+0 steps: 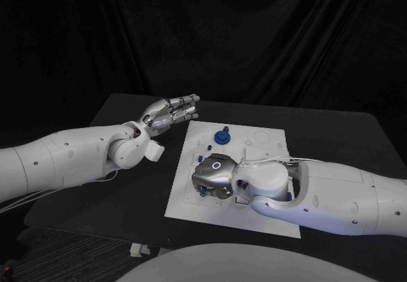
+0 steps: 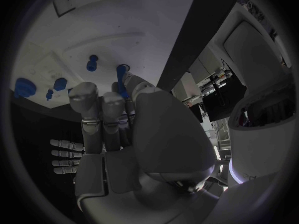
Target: Assemble the parts on the task board
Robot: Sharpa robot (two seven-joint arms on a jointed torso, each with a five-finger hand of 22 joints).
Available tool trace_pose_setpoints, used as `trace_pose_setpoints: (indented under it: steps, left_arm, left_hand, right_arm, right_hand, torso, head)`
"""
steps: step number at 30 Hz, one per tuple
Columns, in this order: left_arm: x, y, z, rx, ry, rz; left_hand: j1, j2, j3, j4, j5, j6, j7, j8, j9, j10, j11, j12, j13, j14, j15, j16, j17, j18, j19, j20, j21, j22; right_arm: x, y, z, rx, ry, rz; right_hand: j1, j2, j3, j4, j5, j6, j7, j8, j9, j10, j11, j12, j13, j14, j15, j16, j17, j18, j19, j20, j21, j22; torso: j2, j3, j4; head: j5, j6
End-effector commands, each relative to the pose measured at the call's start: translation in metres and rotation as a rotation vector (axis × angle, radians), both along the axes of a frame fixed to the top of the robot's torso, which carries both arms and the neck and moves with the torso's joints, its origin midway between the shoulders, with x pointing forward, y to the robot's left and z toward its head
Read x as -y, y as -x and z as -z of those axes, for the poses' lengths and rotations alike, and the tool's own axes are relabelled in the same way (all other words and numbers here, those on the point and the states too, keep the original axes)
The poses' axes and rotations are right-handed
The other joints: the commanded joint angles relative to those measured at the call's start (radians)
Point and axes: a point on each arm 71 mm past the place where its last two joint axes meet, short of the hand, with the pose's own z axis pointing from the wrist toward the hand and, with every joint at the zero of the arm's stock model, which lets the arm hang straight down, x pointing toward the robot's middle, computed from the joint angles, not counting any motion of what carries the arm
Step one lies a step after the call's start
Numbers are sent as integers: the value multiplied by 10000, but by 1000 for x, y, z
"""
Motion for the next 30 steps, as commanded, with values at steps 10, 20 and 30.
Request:
trace_pose_setpoints:
  steps: [10,20,30]
  left_arm:
    - [3,0,-1,53,218,120]
    - [4,-1,0,19,198,131]
    - [3,-1,1,-36,155,128]
  left_hand:
    - [24,64,33,-42,43,-67,31,39,-3,-3,48,-61,1,-82,-18,-6,-9,-94,24,-16,-41,-27]
    - [25,70,41,-45,47,-51,33,41,-1,-5,49,-65,1,-83,-17,-5,-9,-95,30,-16,-39,-20]
    - [25,81,54,-50,52,-57,36,41,-1,-8,52,-66,0,-85,-15,-6,-9,-98,34,-15,-38,-21]
  right_arm:
    - [3,0,7,77,43,219]
    - [5,-1,11,13,123,301]
    - [5,1,13,-338,19,380]
  right_hand:
    - [-116,-22,89,7,-53,49,44,-52,-17,336,-265,29,22,-48,31,97,50,-151,43,39,131,1191]
    - [-332,-59,103,81,-272,-42,68,-111,-49,266,-233,-46,20,-136,59,53,-25,-136,-28,71,69,1164]
    - [-379,-54,121,84,-369,-8,51,-90,-45,333,-255,-21,43,-162,53,50,-39,-130,-48,79,78,1160]
  torso:
    - [-23,9,1]
    - [-11,11,12]
    - [-14,9,-4]
  head:
    - [9,0]
    - [-22,0]
    - [-14,0]
